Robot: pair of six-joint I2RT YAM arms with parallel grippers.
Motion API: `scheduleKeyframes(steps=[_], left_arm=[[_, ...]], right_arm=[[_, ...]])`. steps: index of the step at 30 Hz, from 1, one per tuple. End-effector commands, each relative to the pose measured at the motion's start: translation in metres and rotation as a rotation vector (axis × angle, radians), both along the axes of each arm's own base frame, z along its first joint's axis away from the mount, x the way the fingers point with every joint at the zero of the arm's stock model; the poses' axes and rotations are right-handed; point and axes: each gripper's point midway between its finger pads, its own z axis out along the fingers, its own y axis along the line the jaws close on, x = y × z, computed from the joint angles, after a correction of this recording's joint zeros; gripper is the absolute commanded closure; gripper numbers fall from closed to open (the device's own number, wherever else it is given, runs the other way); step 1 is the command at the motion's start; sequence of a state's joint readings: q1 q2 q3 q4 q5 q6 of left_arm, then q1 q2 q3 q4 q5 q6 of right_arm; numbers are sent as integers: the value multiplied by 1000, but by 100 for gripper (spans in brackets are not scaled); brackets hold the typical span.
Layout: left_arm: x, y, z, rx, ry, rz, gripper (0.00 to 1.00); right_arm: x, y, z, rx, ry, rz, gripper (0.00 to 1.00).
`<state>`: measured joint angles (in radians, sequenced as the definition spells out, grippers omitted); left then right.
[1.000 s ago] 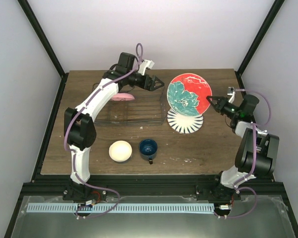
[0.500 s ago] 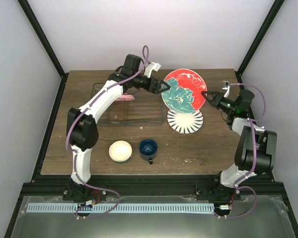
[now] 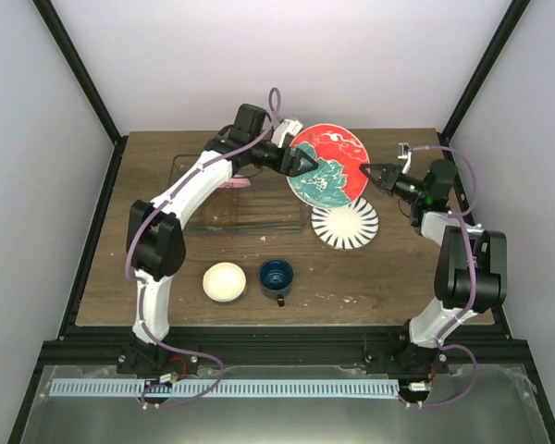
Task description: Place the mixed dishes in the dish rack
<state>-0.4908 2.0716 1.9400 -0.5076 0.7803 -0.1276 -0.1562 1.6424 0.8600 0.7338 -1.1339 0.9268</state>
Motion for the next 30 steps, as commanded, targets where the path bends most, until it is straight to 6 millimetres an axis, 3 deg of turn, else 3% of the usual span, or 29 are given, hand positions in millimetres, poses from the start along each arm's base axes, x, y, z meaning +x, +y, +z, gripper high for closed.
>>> scheduleKeyframes(steps=[1, 6, 10, 14, 18, 19, 24, 30], left_arm=[[-3, -8, -10, -12, 12, -39, 20], [-4, -8, -10, -9, 14, -46, 40], [-5, -7, -10, -3, 10, -50, 43], [-4, -4, -14, 28, -3, -43, 31], [1, 3, -19, 65, -12, -15, 3], [3, 5, -20, 71, -14, -8, 1], [16, 21, -26, 106, -16, 44, 0], [38, 54, -22, 158, -54, 150, 0]], right_arm=[[2, 15, 47, 4, -156, 57, 99], [3, 15, 46, 0, -156, 55, 99], [4, 15, 43, -14, -152, 48, 99], [7, 12, 41, -39, -144, 23, 99], [11, -1, 45, -85, -138, -49, 99], [12, -6, 44, -94, -131, -64, 99], [10, -35, 42, -136, -95, -156, 99], [3, -64, 26, -214, -20, -263, 99]])
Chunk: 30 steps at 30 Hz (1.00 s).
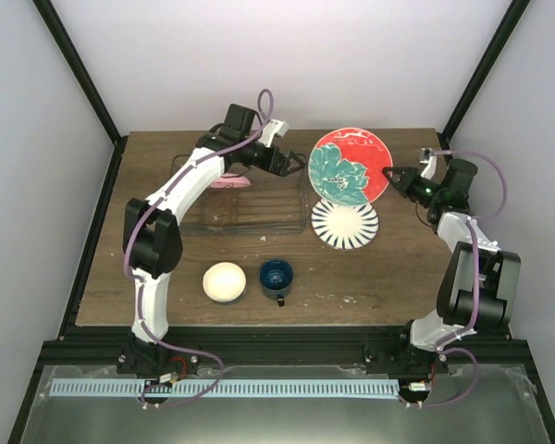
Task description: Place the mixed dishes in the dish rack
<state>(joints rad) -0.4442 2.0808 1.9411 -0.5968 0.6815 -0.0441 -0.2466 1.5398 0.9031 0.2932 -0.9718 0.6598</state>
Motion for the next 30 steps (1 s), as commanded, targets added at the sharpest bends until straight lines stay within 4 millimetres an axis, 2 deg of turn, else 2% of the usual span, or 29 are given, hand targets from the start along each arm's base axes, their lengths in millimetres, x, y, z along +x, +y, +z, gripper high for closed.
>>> scheduleKeyframes(steps=[1, 6, 14, 19, 30], left_arm=[[21, 28, 5, 49, -51, 80, 0], [33, 59, 10, 152, -102, 152, 0], [36, 98, 20, 343, -208, 234, 0], [35, 111, 31, 376, -244, 266, 0], [35, 134, 38, 486, -312, 313, 0]], right_arm=[[-5, -13, 38, -93, -86, -39, 99], [-15, -15, 14, -106, 0, -65, 99], [-27, -21, -12, -148, 77, -119, 99], [-33, -21, -32, -150, 125, -123, 99], [-53, -15, -86, -121, 237, -109, 99]])
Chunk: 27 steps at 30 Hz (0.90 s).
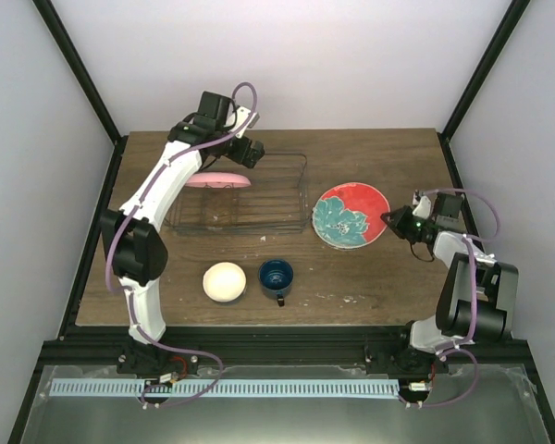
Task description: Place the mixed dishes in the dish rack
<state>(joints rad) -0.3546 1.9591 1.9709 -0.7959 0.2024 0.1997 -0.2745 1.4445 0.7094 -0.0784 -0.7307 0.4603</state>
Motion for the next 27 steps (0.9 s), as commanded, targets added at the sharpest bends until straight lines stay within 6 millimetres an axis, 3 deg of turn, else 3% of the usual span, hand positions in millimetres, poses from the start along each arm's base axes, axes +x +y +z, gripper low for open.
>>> scheduleKeyframes(steps=[1, 19, 27], left_arm=[[-2, 18, 20, 68, -70, 30, 0], [-9, 17, 22, 54, -56, 24, 0], [-10, 18, 20, 57, -49, 23, 0]], right_arm=[[9, 8, 24, 35, -124, 53, 99], [18, 7, -18, 63, -63, 63, 99], [14, 3, -34, 15, 3, 59, 86]])
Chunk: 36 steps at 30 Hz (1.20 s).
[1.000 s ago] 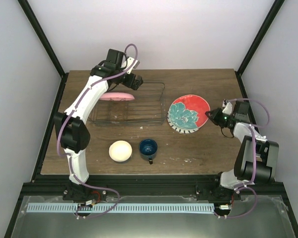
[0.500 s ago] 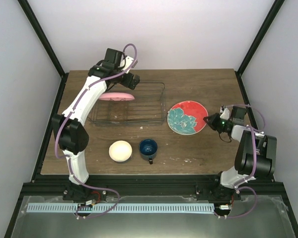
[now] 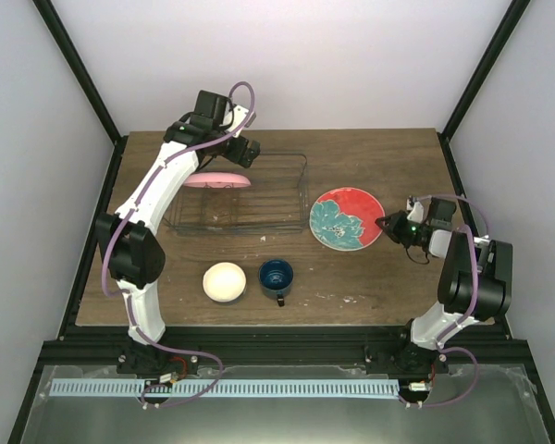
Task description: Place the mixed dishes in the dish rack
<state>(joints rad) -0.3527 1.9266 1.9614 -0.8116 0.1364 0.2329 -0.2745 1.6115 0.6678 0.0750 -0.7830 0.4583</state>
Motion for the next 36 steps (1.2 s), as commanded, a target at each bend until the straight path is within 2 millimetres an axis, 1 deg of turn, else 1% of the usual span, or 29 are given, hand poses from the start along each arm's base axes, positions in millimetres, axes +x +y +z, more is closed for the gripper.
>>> scheduleKeyframes(steps=[1, 10, 13, 16, 20, 23, 26, 29, 30, 31, 33, 36], left_arm=[[-8, 3, 11, -5, -12, -5, 0], [-9, 1, 8, -14, -1, -13, 0], [-9, 0, 8, -18, 1, -17, 0], [-9, 0, 9, -19, 1, -17, 0], [-13, -1, 12, -31, 10, -26, 0], [-23, -3, 10, -39, 44, -34, 0], [-41, -7, 1, -15, 85, -50, 0], [-64, -14, -8, 12, 135, -68, 0], [-73, -17, -8, 15, 148, -76, 0], [-85, -19, -19, 26, 191, -86, 0], [-107, -24, -28, 43, 248, -106, 0], [-144, -34, -47, 59, 335, -144, 0]], right_arm=[[10, -4, 9, -42, -33, 20, 86], [10, -10, -2, -70, 30, 2, 84], [10, -13, -5, -90, 53, 0, 77], [10, -16, -6, -111, 68, -3, 68], [9, -20, -5, -130, 94, -16, 63], [6, -30, -2, -194, 124, -46, 59], [4, -45, 10, -296, 138, -99, 50], [2, -61, 26, -375, 145, -162, 47], [1, -65, 31, -393, 148, -183, 47], [2, -68, 38, -412, 143, -200, 47], [4, -73, 50, -454, 135, -230, 46], [10, -71, 69, -467, 111, -243, 46]])
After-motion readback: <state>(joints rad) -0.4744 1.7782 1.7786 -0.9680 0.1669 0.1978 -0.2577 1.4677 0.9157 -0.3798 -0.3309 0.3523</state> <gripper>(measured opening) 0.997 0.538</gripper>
